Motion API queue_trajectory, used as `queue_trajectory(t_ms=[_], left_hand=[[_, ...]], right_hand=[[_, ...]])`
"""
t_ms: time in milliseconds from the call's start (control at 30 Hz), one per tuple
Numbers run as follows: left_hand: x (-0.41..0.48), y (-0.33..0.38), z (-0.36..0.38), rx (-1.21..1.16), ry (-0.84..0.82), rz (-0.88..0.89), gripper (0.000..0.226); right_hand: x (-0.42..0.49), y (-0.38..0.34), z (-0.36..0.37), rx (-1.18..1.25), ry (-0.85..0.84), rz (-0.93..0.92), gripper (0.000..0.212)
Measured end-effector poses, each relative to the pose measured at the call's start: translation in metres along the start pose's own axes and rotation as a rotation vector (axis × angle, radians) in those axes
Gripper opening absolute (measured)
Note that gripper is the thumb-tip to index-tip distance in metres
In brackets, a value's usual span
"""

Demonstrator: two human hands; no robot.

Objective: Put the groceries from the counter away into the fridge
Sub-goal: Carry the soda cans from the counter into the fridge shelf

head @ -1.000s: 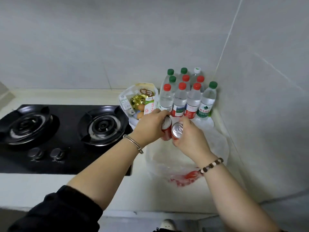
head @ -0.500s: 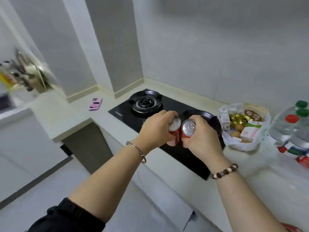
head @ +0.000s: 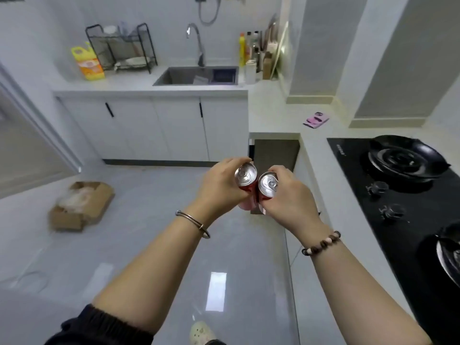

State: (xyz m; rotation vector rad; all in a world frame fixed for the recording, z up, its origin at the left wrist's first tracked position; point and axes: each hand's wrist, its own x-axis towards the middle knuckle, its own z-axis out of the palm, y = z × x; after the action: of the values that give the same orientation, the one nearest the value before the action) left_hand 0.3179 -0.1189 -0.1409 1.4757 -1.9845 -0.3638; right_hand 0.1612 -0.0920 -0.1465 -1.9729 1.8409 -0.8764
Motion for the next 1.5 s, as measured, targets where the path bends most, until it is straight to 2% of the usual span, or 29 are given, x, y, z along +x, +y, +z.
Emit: queue_trajectory(t_ms=[67,200,367,700,900,1067,1200,1500], left_hand=[[-0.029,-0.026,-0.023,-0.026,0.09,-0.133,0.059],[-0.083,-0.074,-0.078,0.001,0.205,-0.333,0.061],[-0.139,-0.127,-0.151,0.004,0.389,-0.53,0.062],[-0.251,-0.215,-0.297,-0.049,0.769,-0.758,0.068],[-0.307,-0.245,-0.359,-0.068,1.041,-0.828,0.067],[-0.343,-0.272,-0.4,-0.048,1.238,-0.846,0.067],[-0.367,-0.297,-0.439,-0.022,1.347,-0.84,0.064],[-0.403,-0.367,-0.552,0.165,1.588,-0.775,0.065]], right_hand=[[0.002,-0.024,0.028,0.016,-0.091,-0.097,0.04],[0.002,-0.086,0.084,0.039,-0.266,-0.281,0.048],[-0.006,-0.181,0.142,0.089,-0.392,-0.515,0.049],[-0.048,-0.372,0.243,0.269,-0.561,-0.816,0.047],[-0.084,-0.459,0.282,0.397,-0.626,-0.915,0.047],[-0.103,-0.521,0.32,0.502,-0.717,-0.968,0.061],[-0.114,-0.575,0.35,0.636,-0.801,-0.952,0.063],[-0.134,-0.721,0.422,0.925,-0.869,-0.987,0.065]])
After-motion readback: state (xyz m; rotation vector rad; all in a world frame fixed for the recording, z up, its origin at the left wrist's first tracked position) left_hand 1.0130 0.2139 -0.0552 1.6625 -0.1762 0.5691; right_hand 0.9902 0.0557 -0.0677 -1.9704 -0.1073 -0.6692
